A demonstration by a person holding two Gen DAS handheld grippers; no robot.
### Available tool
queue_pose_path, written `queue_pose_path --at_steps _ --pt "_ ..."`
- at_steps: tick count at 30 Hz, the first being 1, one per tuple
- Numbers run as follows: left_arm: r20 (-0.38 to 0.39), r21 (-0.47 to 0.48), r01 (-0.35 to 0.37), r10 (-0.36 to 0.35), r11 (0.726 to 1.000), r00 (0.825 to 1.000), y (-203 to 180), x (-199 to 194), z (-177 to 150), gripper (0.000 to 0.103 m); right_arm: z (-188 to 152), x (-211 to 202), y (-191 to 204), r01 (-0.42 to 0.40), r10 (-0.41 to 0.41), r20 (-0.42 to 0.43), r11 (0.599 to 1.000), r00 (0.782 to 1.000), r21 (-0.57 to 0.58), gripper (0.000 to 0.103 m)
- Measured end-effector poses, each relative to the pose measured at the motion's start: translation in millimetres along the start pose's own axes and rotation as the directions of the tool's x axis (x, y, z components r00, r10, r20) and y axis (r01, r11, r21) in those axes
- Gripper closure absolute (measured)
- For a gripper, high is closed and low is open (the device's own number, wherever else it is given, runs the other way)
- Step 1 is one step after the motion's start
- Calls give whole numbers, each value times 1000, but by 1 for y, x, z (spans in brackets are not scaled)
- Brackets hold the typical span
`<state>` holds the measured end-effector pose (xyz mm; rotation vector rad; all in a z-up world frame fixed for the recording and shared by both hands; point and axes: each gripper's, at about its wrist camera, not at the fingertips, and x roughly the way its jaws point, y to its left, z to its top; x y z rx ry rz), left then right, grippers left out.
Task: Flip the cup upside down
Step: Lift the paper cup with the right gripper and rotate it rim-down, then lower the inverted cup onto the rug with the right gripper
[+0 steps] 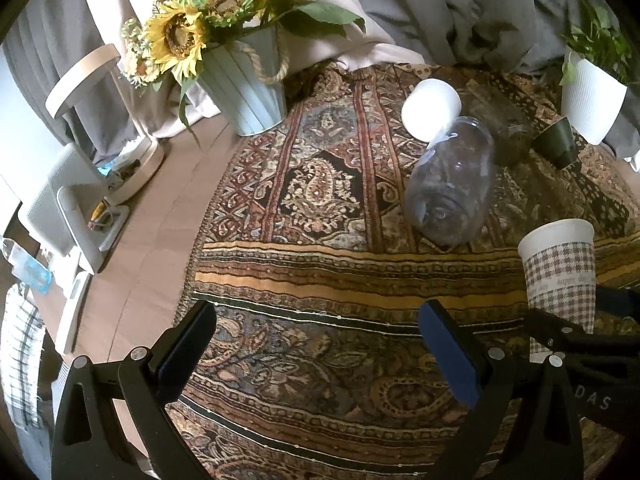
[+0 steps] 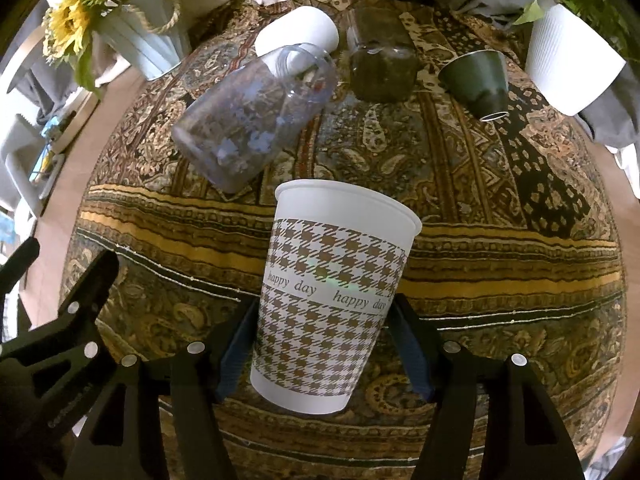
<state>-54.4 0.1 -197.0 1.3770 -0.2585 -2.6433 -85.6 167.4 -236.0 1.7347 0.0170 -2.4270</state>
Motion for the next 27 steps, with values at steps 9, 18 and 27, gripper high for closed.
queue_pose_path --at_steps 9,18,27 --pt "69 -12 36 -35 999 997 -4 -30 -1 0 -15 -52 -20 46 -54 122 997 991 67 23" --pt "141 0 183 -181 983 973 -45 -70 -19 0 -45 -115 -56 105 -141 295 985 945 136 23" --pt "150 54 240 -245 969 958 -96 -72 -45 0 -70 -115 -97 139 -176 266 978 948 153 23"
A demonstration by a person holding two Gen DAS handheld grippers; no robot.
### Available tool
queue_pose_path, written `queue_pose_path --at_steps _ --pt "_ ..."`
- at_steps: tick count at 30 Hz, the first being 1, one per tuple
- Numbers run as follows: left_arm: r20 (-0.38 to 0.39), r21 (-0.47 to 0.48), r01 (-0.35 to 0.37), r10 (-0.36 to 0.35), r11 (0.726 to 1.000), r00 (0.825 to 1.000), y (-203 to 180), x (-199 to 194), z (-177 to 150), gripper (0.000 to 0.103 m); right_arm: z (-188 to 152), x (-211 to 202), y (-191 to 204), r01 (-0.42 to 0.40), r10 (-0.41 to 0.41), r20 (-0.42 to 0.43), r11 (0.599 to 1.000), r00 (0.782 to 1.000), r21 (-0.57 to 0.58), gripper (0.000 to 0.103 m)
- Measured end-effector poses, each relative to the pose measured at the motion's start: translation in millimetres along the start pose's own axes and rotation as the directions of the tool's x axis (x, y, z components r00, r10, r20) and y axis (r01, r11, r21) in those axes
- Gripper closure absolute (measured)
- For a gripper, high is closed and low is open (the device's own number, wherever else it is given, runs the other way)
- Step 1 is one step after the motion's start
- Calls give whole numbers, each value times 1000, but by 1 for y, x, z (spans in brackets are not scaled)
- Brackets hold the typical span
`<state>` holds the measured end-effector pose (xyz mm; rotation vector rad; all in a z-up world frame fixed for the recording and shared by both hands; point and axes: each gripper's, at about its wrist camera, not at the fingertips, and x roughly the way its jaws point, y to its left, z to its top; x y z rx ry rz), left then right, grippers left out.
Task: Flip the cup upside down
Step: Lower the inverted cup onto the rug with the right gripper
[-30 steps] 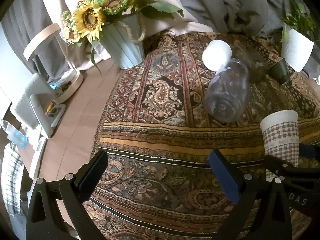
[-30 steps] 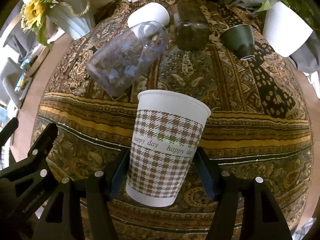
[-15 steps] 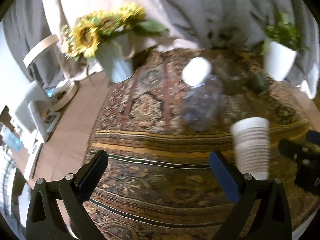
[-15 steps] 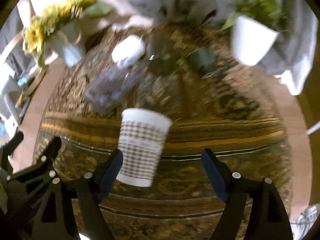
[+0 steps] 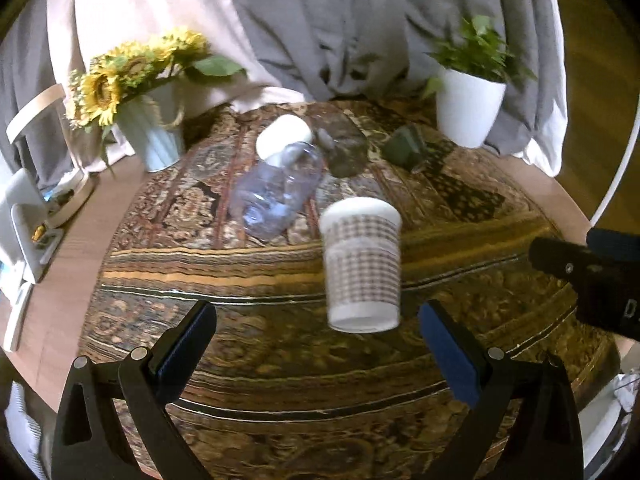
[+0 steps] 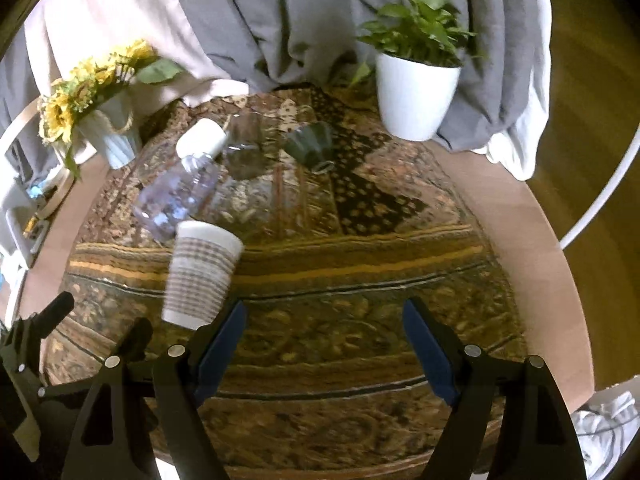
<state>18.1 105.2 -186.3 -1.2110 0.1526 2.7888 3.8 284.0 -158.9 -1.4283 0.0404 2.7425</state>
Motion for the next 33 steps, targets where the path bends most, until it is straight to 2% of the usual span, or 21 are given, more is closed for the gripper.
queue_pose_path --at_steps 5,10,13,15,20,24,33 --pt "-2 1 2 -2 1000 1000 -15 13 -11 1 -10 3 -18 23 -23 -13 1000 1000 -9 23" --pt "53 34 -44 42 998 998 -28 21 -17 4 -19 8 -32 38 -38 -31 999 999 5 23" --pt "73 52 -56 52 997 996 -34 27 -19 10 -21 11 -36 44 -44 -44 999 998 1 23" --pt "66 63 -52 48 997 997 -37 33 -20 22 -22 13 -37 49 -49 -46 999 998 -2 23" --pt "49 55 -45 42 997 998 -40 42 -23 29 -23 12 -38 54 -55 -39 998 998 -8 23" --pt "34 45 -39 38 998 999 -40 45 -25 50 -24 11 -40 55 -55 -39 998 998 -3 23" --pt "47 40 -28 26 999 999 -40 40 -20 52 -23 10 -41 47 -47 -28 999 998 1 23"
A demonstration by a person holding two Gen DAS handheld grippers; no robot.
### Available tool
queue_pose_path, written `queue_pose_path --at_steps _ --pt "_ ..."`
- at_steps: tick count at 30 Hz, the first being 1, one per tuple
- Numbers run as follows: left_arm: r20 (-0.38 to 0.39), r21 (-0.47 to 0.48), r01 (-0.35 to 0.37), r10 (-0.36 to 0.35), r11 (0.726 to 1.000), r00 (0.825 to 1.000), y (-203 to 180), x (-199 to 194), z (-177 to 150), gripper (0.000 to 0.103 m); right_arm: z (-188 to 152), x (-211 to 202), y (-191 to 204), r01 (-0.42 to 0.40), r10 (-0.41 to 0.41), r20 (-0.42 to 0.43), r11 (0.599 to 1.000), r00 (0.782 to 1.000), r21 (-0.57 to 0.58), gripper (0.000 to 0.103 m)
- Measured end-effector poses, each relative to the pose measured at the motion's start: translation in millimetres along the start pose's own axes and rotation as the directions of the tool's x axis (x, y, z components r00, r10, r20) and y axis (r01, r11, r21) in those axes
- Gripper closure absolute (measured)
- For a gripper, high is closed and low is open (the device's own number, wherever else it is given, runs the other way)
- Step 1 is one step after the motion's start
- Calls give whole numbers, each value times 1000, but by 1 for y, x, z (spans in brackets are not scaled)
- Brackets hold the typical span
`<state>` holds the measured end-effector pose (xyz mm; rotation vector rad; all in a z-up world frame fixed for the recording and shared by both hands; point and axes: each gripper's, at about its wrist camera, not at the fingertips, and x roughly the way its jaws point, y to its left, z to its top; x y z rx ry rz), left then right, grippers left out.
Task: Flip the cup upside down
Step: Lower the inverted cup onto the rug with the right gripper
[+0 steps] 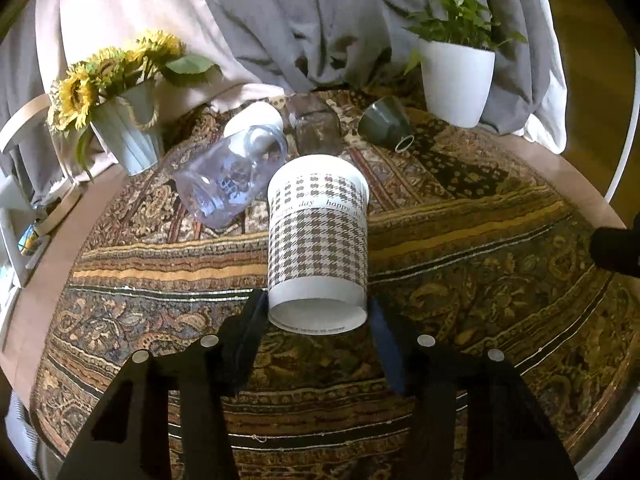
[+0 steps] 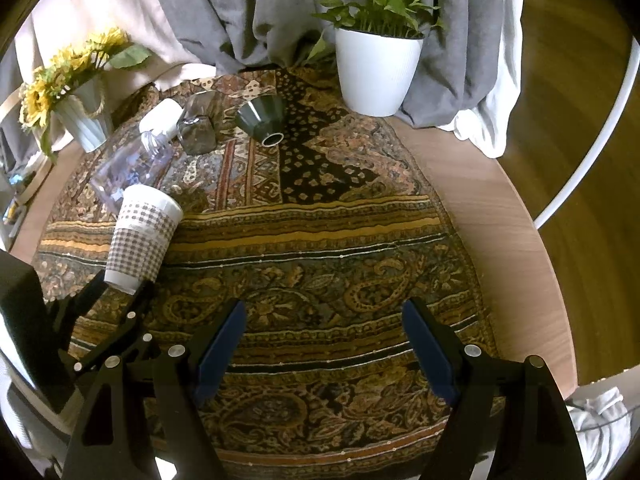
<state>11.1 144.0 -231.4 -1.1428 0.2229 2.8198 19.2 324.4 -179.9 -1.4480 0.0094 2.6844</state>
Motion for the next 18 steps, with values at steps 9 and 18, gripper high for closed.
queue_pose_path --at_steps 9,18 --pt "45 -25 -2 3 1000 999 3 -12 28 52 8 -3 -6 -17 16 22 1000 1000 27 23" --pt "64 -52 0 3 999 998 7 -5 56 52 24 -5 -10 -39 36 68 998 997 50 23"
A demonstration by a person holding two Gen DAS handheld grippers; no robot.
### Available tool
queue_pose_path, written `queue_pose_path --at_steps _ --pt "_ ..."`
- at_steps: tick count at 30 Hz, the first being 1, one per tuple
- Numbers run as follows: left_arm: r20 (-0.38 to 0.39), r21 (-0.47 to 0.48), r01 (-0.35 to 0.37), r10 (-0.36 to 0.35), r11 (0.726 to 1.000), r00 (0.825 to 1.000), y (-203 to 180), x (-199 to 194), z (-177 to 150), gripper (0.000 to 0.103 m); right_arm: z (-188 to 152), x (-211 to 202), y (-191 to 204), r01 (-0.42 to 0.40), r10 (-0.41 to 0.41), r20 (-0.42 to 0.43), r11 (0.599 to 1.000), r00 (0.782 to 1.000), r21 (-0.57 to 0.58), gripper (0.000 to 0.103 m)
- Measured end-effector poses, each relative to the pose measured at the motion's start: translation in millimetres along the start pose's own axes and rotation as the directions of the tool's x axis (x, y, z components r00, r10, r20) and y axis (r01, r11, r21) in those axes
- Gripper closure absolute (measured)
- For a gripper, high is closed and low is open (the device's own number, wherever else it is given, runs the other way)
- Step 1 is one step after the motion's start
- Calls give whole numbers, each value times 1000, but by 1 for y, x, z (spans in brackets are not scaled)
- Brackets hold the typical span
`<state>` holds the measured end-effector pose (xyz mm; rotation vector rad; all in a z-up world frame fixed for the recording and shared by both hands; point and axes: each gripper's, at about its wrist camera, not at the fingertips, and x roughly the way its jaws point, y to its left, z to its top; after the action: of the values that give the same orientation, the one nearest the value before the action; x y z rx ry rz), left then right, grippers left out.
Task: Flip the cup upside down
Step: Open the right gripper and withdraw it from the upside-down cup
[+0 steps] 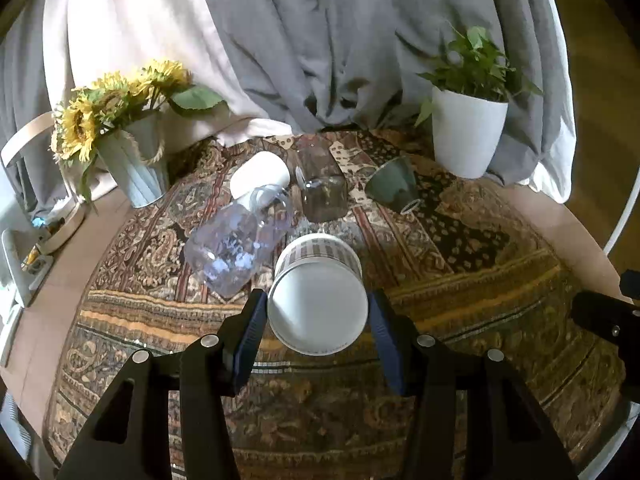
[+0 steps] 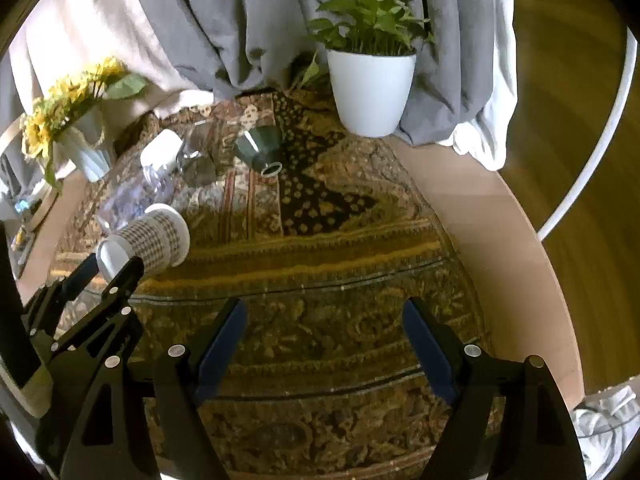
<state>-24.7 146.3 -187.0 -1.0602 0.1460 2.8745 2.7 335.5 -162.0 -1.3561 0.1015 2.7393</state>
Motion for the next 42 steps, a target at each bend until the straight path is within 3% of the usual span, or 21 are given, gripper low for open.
queue_pose_path --at_steps 15,29,32,34,36,42 --pt "-48 -48 3 -6 999 999 6 38 44 52 41 3 2 -43 40 90 999 995 33 23" --pt "-79 -45 14 -17 999 997 7 58 56 51 59 7 2 -51 45 110 997 993 53 23" --pt "-104 -56 40 -46 998 994 10 59 55 30 59 5 4 -51 45 116 997 992 51 22" --pt "-92 -71 57 -64 996 994 13 53 55 27 59 2 6 -50 44 121 997 992 53 22" --pt "-77 -82 63 -69 995 995 18 44 56 18 59 -1 8 -43 36 127 998 991 55 20" --pt "0 -136 33 -34 990 999 44 4 64 0 59 -20 16 -35 20 178 996 984 78 13"
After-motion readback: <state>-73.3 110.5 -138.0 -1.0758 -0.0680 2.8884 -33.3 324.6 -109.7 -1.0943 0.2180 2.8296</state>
